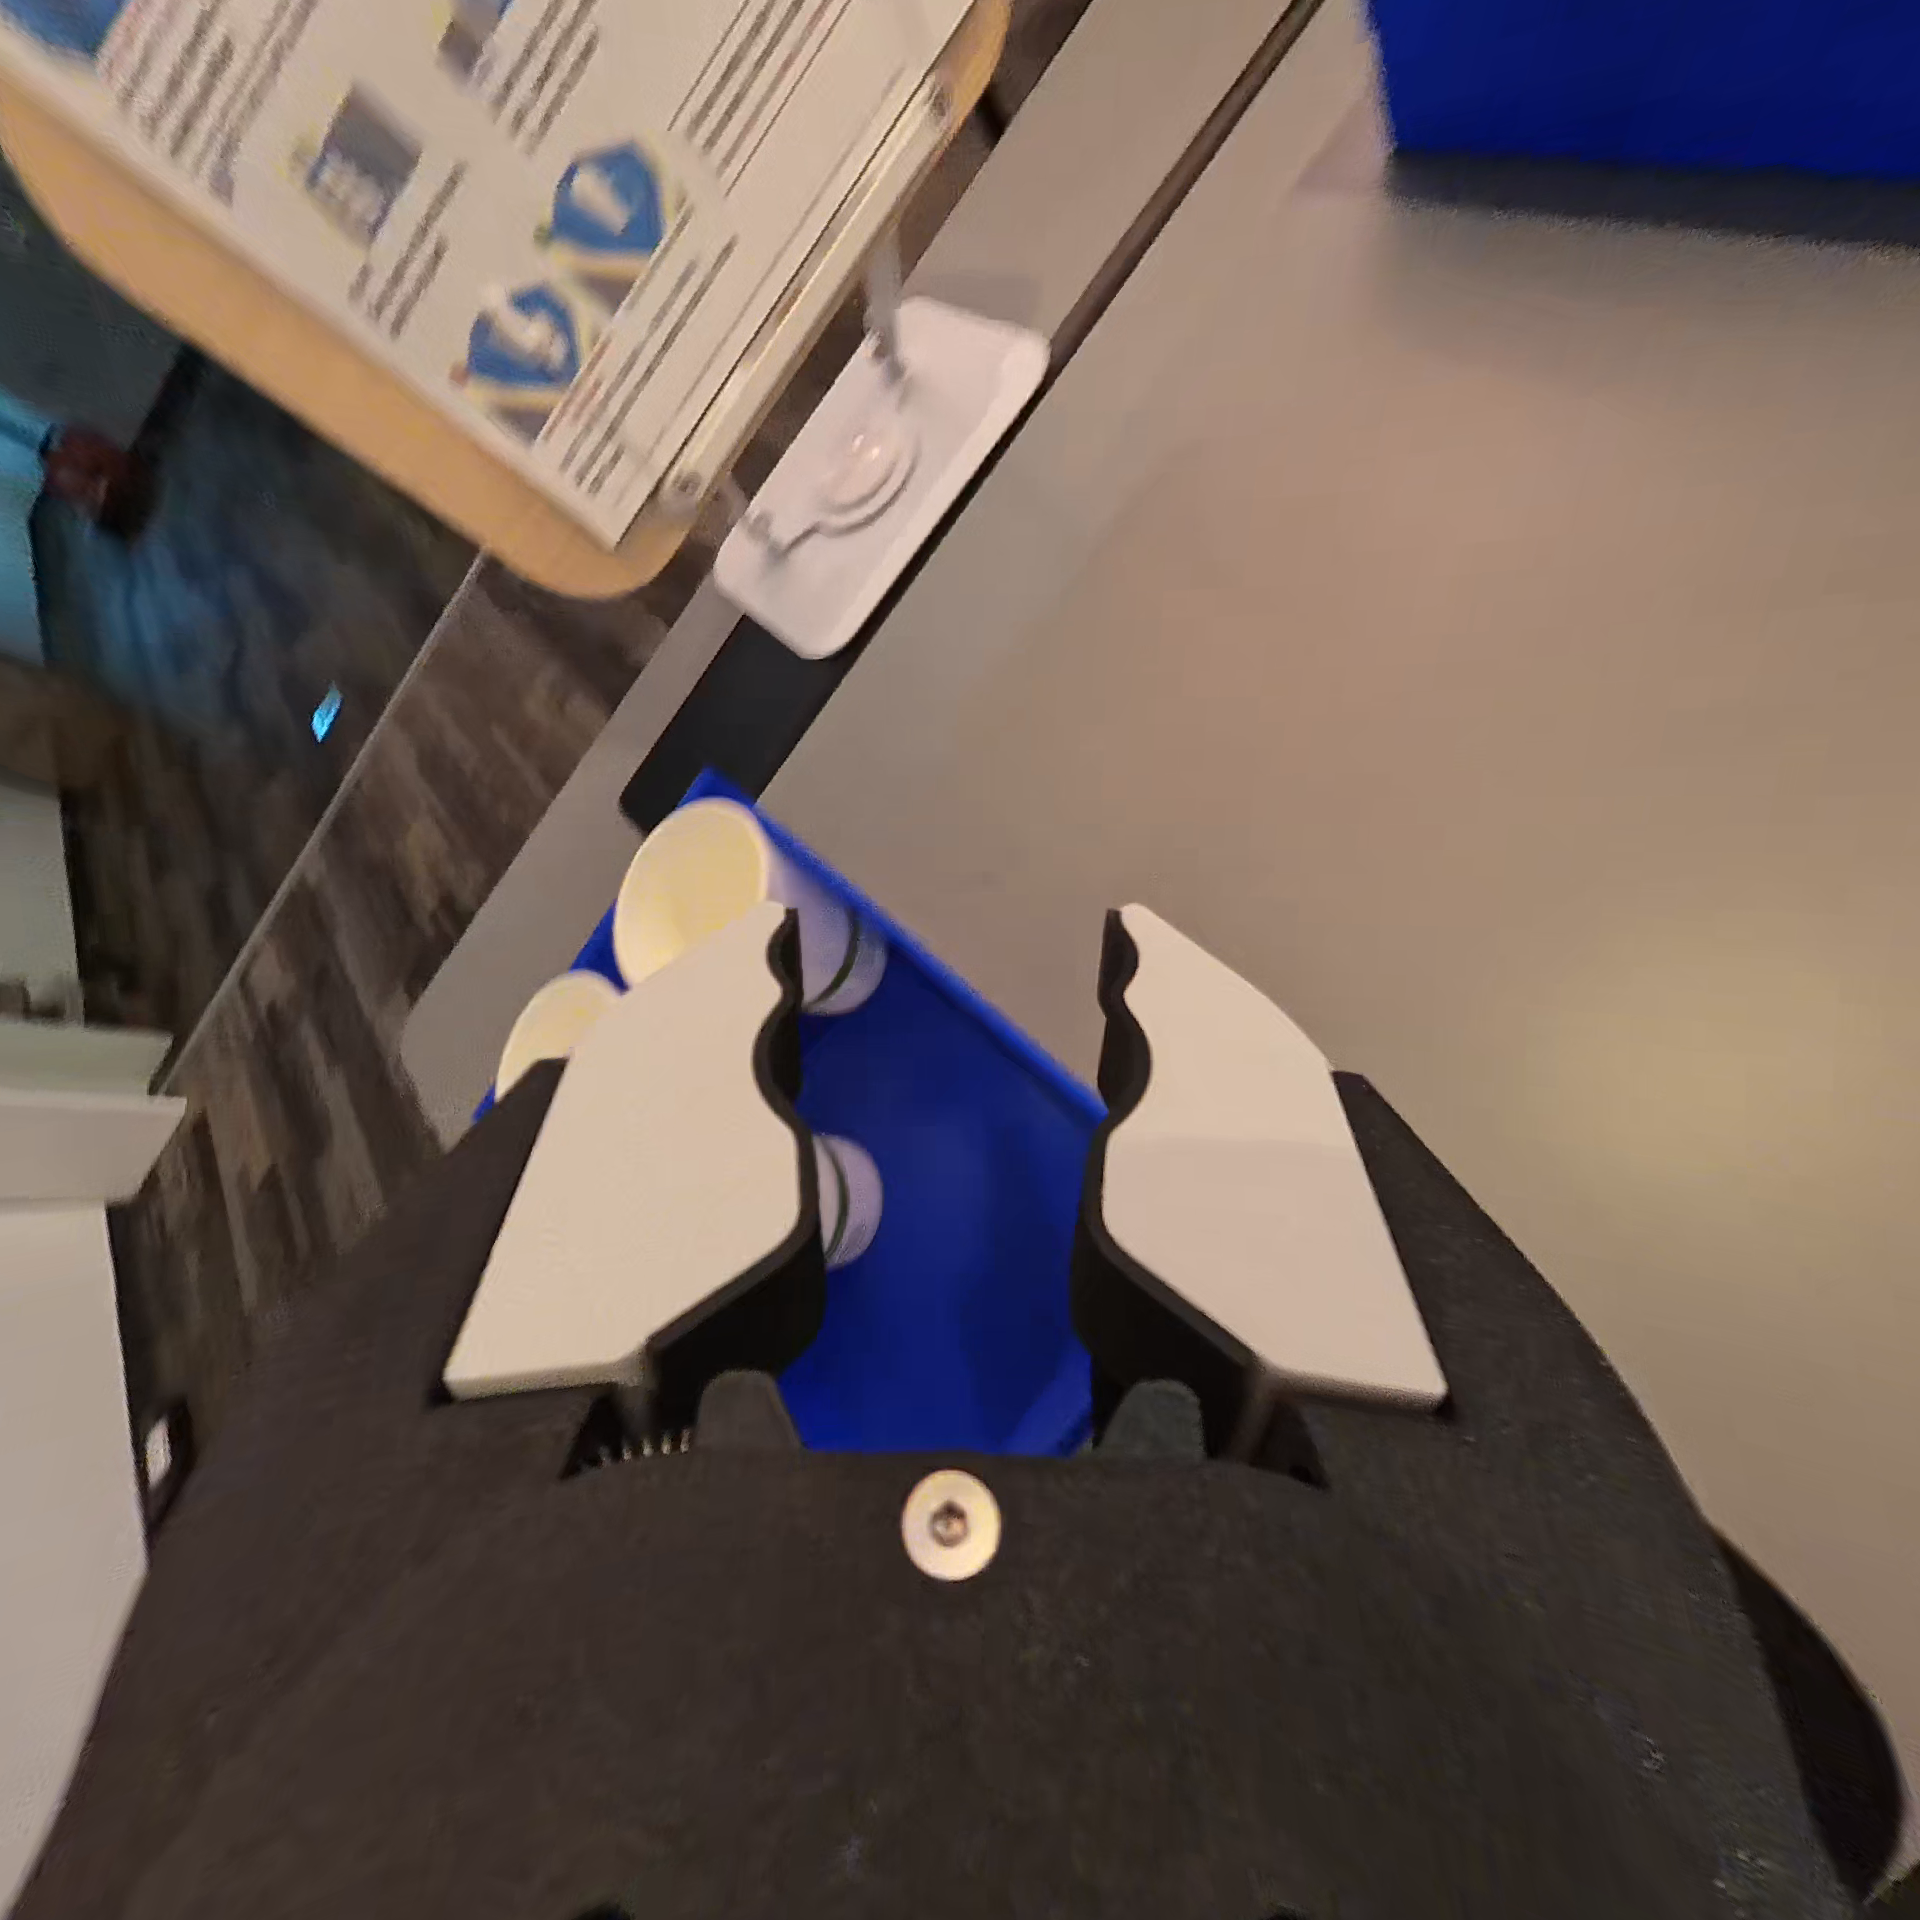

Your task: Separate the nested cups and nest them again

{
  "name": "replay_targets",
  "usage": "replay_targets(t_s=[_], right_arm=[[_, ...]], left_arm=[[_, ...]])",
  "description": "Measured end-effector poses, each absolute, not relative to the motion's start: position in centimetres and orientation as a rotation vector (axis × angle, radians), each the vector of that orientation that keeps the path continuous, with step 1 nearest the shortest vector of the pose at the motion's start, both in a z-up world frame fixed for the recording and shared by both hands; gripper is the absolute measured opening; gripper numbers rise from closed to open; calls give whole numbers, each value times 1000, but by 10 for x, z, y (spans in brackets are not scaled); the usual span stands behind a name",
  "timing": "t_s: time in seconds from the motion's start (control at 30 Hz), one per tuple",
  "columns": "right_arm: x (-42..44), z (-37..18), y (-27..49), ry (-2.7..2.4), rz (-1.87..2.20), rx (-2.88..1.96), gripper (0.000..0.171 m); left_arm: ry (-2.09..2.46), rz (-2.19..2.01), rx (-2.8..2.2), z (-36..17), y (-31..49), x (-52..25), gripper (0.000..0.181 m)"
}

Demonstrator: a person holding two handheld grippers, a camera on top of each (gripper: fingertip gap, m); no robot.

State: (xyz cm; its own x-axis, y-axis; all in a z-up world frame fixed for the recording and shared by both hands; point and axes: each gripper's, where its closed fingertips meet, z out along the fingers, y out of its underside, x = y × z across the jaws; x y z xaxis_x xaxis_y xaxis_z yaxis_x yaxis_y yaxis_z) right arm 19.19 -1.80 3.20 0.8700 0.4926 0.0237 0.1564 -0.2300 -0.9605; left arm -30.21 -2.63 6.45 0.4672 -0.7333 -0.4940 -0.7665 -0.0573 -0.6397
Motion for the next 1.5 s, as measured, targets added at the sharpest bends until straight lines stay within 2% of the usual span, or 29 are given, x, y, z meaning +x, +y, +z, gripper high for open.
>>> replay_targets(t_s=[0.27,0.7,1.03,1.33,1.5], right_arm=[[177,46,-25,-575,294,-1765,102],[168,41,-23,-620,289,-1788,100],[166,37,-23,-637,302,-1801,97],[165,32,-22,-649,312,-1812,95],[165,30,-22,-649,326,-1817,95]], left_arm=[[1168,169,-2029,28,24,-391,54],[1321,292,-2177,-26,57,-424,48],[1335,336,-2343,-65,69,-442,36],[1382,366,-2371,-74,66,-444,11],[1396,340,-2383,-77,61,-441,6]])
